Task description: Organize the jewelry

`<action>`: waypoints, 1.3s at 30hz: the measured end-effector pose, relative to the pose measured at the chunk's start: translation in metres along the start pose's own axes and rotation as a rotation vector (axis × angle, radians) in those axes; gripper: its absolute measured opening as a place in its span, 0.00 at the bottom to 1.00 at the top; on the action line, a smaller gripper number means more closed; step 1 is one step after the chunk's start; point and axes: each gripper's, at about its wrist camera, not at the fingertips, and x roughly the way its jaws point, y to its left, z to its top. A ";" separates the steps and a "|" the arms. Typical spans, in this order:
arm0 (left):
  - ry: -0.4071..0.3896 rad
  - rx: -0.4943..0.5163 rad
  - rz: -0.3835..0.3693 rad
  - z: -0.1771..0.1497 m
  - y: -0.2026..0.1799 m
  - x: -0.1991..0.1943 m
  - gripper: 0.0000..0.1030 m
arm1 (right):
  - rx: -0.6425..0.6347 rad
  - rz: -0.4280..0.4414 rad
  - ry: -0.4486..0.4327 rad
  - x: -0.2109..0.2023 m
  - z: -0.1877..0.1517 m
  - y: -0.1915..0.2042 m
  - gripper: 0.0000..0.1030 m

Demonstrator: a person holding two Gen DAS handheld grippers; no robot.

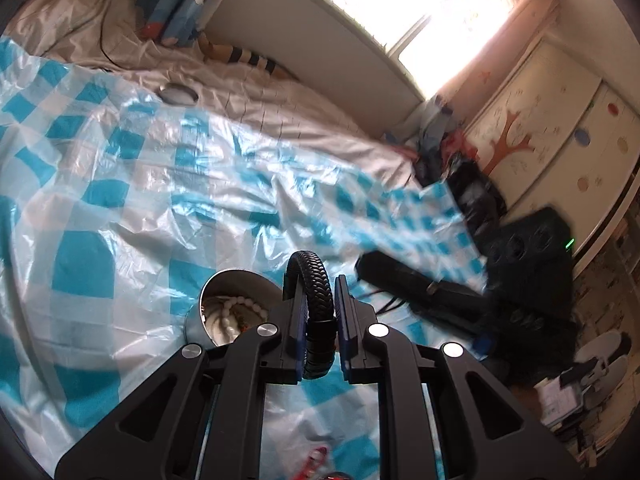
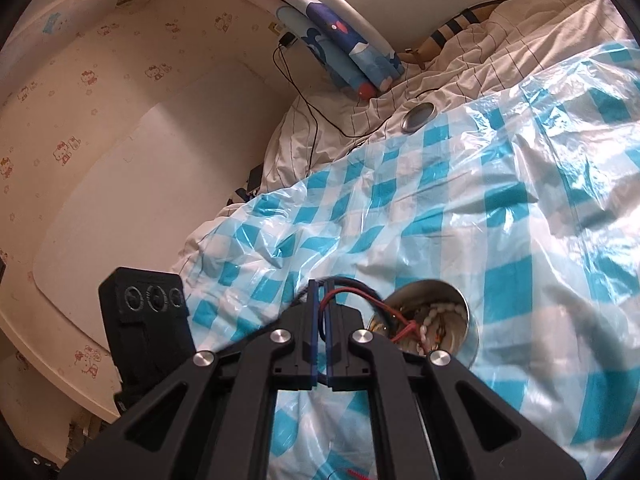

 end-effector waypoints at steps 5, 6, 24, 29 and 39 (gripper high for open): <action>0.103 0.006 0.169 -0.012 0.021 0.026 0.23 | 0.009 -0.040 0.034 0.020 0.000 -0.008 0.03; 0.105 0.008 0.192 -0.011 0.022 0.025 0.27 | 0.014 -0.045 0.040 0.023 0.000 -0.010 0.03; -0.040 -0.116 0.205 0.011 0.046 -0.027 0.62 | -0.048 -0.313 0.294 0.070 -0.017 -0.017 0.68; -0.067 -0.160 0.020 0.008 0.039 -0.020 0.66 | -0.051 -0.328 0.251 0.043 -0.016 -0.013 0.75; 0.075 -0.105 0.067 -0.016 0.026 0.031 0.67 | 0.158 -0.282 0.100 -0.038 -0.033 -0.049 0.76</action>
